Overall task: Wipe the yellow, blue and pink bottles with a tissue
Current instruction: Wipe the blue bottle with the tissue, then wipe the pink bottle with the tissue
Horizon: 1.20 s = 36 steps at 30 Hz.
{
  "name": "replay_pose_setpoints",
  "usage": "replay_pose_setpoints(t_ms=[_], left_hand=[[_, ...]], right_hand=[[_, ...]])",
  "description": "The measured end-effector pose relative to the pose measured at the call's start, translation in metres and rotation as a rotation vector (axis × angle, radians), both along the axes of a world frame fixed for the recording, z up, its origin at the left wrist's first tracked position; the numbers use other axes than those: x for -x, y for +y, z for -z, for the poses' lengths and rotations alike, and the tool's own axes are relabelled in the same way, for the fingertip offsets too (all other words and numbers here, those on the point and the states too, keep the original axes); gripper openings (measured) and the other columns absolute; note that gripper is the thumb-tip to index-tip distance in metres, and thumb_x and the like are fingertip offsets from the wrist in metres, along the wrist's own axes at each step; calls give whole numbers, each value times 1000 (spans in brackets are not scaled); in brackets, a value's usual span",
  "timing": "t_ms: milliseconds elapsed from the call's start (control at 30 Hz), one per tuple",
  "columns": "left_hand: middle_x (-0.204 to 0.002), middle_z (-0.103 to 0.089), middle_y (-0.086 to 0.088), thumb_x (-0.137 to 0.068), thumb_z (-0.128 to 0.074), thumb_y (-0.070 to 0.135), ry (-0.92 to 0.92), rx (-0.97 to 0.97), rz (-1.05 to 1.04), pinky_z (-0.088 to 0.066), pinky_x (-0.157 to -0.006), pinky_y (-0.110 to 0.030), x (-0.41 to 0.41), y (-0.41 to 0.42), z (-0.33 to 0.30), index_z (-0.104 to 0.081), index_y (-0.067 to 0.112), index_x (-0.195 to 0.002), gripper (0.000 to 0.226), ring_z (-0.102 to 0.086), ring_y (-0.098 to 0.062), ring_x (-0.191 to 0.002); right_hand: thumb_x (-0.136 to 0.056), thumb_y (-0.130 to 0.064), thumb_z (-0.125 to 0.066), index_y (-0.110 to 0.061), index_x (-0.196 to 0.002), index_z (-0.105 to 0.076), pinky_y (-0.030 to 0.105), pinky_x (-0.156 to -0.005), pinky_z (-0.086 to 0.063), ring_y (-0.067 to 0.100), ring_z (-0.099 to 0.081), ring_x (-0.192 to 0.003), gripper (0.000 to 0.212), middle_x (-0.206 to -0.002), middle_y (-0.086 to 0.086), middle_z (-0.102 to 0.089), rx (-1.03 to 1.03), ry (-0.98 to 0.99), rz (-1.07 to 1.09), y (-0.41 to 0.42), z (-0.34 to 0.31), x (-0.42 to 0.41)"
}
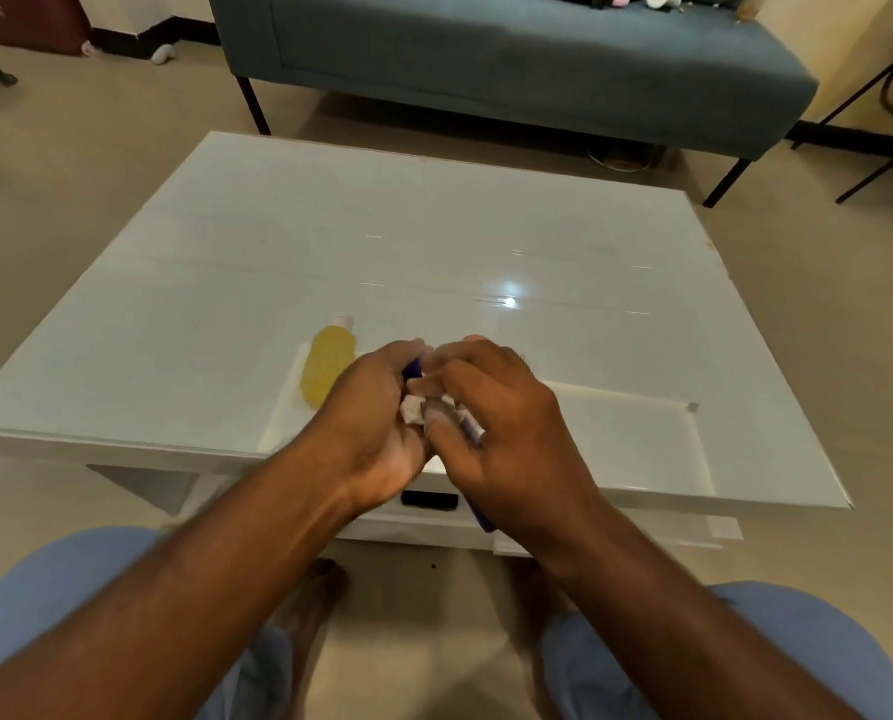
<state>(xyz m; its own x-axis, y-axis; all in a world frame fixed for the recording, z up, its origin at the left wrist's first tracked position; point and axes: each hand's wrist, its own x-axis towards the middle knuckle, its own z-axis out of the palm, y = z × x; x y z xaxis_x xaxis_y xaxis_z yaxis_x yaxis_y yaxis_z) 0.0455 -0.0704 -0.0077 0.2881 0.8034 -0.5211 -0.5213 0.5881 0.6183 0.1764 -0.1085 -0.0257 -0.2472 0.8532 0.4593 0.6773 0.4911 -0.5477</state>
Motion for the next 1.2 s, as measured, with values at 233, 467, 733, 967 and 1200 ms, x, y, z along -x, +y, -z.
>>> replay_pose_setpoints(t_ms=[233,467,733,967,1200], left_hand=[[-100,-74,-1,-99,-52,35,732,-442,-64,-59,-83,-36,8,44,11,-60,19,-113,23,-71,-20,-95],[-115,-64,-2,-102,-41,35,1087,-533,67,-57,-91,-45,2,93,58,-56,23,-119,25,-67,-23,-100],[-117,-60,-15,-100,-51,14,1464,-848,162,-44,-84,-27,-6,110,87,-57,7,-117,20,-57,-26,-107],[-126,-56,-10,-96,-60,23,1513,-875,152,-46,-87,-28,-9,106,86,-53,15,-122,29,-56,-24,-112],[-156,-29,5,-58,-58,88,1621,-1192,780,-10,-118,-47,-16,75,65,-21,27,-150,117,-12,-24,-149]], right_hand=[[-92,-8,-73,-22,-91,-78,30,-78,-63,7,-75,-83,15,-88,-9,-79,215,594,465,19,-31,-46],[-94,-1,-62,-21,-76,-71,30,-81,-51,2,-70,-63,29,-69,-10,-75,469,1188,511,21,-45,-60],[-92,-3,-64,-19,-78,-71,29,-77,-49,3,-69,-61,23,-66,-9,-73,498,1268,525,24,-43,-64],[-93,-2,-65,-16,-87,-73,24,-72,-53,7,-69,-65,17,-69,-7,-74,515,1370,527,26,-41,-67],[-96,2,-65,-13,-98,-73,20,-75,-61,7,-77,-78,17,-85,-7,-81,480,1480,458,30,-35,-72]])
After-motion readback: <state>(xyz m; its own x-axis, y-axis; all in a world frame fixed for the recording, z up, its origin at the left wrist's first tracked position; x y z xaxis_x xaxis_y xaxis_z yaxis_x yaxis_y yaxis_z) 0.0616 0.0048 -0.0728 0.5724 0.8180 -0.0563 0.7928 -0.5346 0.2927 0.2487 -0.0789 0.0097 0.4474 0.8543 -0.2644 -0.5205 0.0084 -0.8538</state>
